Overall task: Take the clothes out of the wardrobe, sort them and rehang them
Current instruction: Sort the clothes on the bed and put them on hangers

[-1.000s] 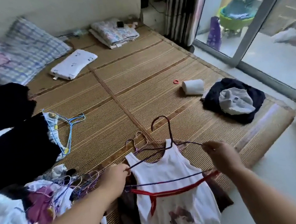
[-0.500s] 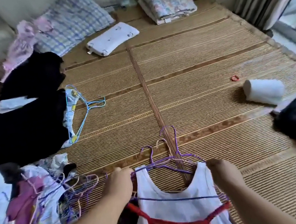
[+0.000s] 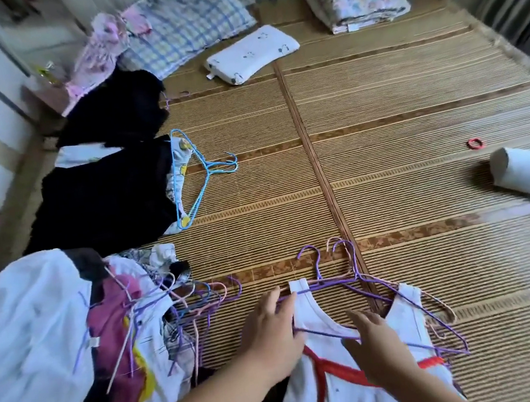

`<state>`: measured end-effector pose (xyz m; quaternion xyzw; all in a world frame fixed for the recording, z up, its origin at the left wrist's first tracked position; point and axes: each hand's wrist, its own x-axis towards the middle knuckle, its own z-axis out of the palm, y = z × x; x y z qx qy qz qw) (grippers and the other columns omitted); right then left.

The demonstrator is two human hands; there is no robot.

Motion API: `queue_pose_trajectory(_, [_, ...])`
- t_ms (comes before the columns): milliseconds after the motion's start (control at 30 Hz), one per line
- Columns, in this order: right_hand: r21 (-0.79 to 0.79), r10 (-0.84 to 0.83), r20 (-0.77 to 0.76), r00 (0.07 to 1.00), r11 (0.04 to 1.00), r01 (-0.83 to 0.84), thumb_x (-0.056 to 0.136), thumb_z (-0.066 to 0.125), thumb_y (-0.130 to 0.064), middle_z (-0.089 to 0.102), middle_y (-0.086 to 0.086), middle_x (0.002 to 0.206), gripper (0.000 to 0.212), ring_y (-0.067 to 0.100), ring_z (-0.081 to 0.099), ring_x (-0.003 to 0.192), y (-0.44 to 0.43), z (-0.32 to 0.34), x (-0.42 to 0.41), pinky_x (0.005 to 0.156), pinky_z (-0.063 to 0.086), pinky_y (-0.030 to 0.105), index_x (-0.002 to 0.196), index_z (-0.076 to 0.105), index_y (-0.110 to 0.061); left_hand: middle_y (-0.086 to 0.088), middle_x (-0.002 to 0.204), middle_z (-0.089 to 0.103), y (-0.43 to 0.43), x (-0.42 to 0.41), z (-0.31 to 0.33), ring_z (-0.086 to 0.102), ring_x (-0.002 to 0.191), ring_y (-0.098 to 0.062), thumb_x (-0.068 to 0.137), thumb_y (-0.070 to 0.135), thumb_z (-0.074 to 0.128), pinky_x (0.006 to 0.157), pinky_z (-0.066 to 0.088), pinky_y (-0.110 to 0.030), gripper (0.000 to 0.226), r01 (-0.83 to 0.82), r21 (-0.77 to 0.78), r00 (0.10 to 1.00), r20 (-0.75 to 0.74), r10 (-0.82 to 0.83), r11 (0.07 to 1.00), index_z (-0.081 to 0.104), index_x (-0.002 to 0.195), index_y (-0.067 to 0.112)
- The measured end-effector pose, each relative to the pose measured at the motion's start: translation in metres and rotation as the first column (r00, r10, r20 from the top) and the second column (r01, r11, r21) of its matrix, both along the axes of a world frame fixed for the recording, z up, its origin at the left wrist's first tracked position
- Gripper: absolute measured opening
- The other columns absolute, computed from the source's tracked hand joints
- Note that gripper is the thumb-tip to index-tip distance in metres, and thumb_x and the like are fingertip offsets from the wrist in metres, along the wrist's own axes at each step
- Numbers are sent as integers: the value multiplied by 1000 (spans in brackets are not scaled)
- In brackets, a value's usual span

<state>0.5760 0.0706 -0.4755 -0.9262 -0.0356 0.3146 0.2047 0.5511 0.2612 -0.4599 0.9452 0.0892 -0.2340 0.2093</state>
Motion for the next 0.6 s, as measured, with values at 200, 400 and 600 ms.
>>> queue_pose_trajectory(200, [119, 139, 58, 989, 982, -145, 89, 57, -33, 39, 1, 144, 57, 17, 38, 131, 109, 66, -39, 104, 33, 26, 142, 39, -26, 5, 158, 9, 90, -46, 55, 18, 143, -23, 89, 42, 52, 114, 23, -38, 66, -33, -16, 998, 50, 34, 999, 21, 148, 36])
queue_pose_trajectory(400, [166, 187, 110, 976, 965, -204, 89, 56, -33, 37, 0, 145, 58, 17, 37, 132, 247, 90, -83, 104, 33, 28, 143, 36, -29, 0, 155, 21, 235, -117, 67, 28, 139, -19, 86, 38, 56, 110, 30, -32, 64, -50, -13, 994, 96, 51, 999, 32, 144, 33])
queue_pose_trajectory(600, [206, 67, 40, 997, 976, -74, 89, 57, -32, 44, 4, 139, 56, 19, 43, 127, 368, 62, -127, 100, 35, 26, 142, 38, -25, 0, 155, 20, 385, -174, 44, 25, 141, -16, 85, 41, 57, 111, 29, -31, 64, -54, 63, 999, 12, 53, 997, 33, 144, 35])
